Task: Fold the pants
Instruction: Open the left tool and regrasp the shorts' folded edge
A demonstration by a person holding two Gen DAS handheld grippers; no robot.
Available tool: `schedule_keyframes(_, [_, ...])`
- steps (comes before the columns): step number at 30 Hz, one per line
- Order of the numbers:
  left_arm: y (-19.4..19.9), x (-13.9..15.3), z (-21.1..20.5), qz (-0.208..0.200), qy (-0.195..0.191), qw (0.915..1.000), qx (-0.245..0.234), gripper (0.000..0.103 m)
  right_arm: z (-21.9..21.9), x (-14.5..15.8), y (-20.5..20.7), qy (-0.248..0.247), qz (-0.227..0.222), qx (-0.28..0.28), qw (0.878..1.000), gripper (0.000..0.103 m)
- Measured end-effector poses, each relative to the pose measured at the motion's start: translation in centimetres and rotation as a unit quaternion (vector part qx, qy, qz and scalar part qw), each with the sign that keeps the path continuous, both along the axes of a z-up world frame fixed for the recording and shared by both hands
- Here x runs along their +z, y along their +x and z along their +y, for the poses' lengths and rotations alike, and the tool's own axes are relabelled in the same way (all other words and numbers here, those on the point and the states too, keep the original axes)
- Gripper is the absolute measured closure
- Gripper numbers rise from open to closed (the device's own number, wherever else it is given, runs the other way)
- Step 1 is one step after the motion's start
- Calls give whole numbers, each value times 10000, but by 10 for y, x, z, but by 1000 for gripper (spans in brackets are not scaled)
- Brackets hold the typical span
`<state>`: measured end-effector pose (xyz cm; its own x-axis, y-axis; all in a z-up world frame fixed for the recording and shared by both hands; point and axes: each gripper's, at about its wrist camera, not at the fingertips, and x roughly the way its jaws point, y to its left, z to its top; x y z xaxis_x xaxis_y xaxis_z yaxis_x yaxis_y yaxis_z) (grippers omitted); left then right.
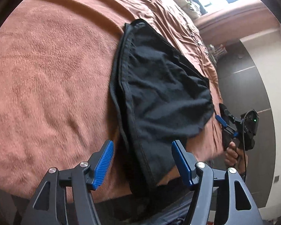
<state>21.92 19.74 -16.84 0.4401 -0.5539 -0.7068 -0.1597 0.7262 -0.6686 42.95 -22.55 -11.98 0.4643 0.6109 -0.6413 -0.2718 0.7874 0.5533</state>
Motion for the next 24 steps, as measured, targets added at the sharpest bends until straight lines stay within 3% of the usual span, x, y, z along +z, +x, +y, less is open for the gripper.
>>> schedule_keyframes(12, [-24, -15, -31, -209, 463, 9984, -237, 37, 17, -4, -39, 1, -83, 245, 9997, 38])
schedule_keyframes(24, [0, -18, -37, -577, 574, 9967, -63, 39, 48, -12, -46, -100, 3, 460, 9989, 38])
